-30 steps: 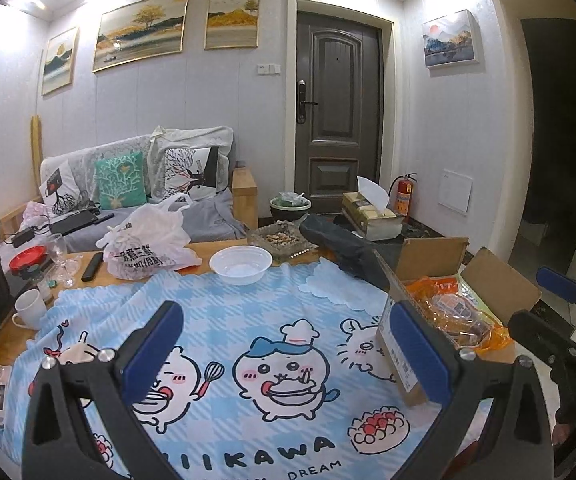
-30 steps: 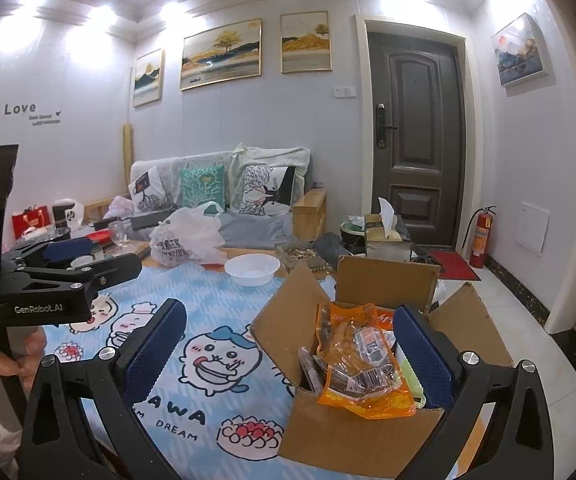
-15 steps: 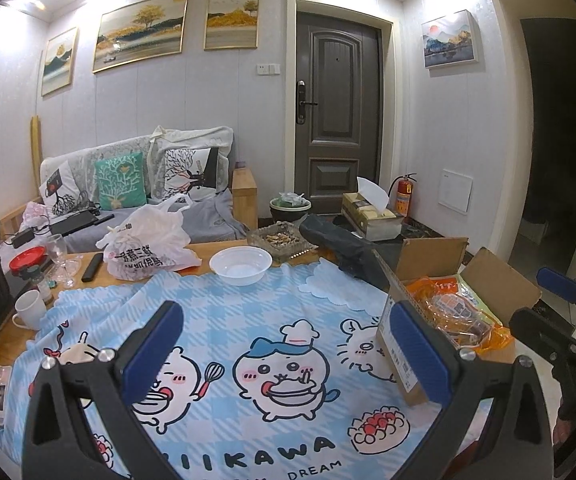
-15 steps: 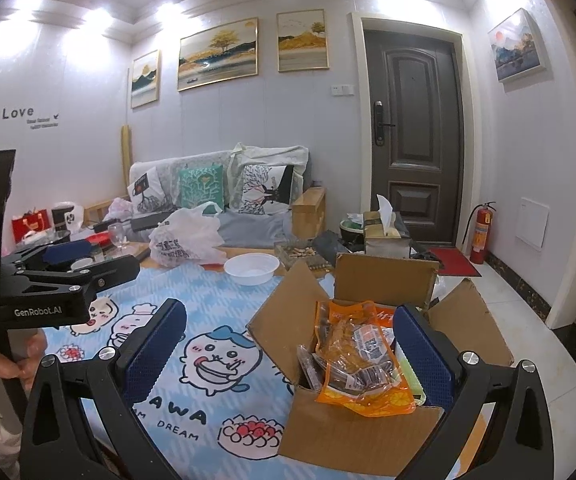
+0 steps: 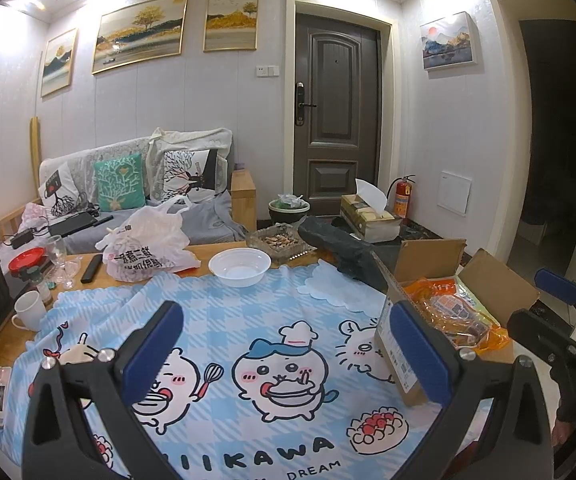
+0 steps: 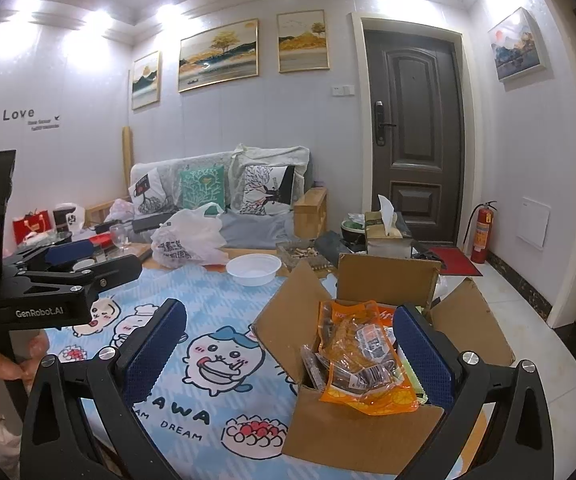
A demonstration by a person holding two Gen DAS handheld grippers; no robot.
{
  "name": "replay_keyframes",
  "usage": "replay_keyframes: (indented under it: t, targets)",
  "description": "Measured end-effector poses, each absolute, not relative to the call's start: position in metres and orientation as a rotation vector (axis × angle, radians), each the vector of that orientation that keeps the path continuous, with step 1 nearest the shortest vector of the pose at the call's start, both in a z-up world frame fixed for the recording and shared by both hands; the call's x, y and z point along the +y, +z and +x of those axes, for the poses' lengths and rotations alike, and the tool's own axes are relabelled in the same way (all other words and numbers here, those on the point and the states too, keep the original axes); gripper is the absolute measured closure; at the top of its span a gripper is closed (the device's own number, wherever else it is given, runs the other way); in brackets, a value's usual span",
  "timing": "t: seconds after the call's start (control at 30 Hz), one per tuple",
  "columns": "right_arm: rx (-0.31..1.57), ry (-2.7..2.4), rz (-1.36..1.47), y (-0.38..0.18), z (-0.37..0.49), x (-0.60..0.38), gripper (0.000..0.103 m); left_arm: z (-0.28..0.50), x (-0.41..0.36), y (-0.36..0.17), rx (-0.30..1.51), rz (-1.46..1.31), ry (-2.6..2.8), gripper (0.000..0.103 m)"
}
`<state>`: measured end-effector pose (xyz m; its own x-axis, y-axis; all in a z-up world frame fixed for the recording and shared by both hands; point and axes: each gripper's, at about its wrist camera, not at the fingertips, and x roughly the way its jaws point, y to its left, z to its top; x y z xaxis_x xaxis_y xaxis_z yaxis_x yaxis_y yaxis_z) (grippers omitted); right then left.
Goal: Organize snacks
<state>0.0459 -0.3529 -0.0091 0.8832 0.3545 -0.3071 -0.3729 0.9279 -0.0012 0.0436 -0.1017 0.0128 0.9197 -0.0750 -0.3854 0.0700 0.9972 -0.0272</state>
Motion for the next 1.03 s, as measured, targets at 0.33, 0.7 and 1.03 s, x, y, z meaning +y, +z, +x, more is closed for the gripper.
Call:
replay_keyframes:
  t: [0.33, 0.7, 1.03]
  targets:
    - [0.308, 0.378, -0.06, -0.0088, 0.0459, -0.3532, 0.0, 0.0433, -0.1029, 0.0155, 0.397, -0.012, -0.079, 0.001]
    - [0.311, 0.382, -0.059, -0.0086, 0.0451, -0.352, 0.0, 0.0435, -0.1038, 0.0161, 0.398, -0.014, -0.082, 0.001]
    - [0.311, 0.382, -0.057, -0.0098, 0.0425, -0.3484, 0.0, 0.0428, -0.1049, 0.0132, 0.399, -0.007, -0.093, 0.001]
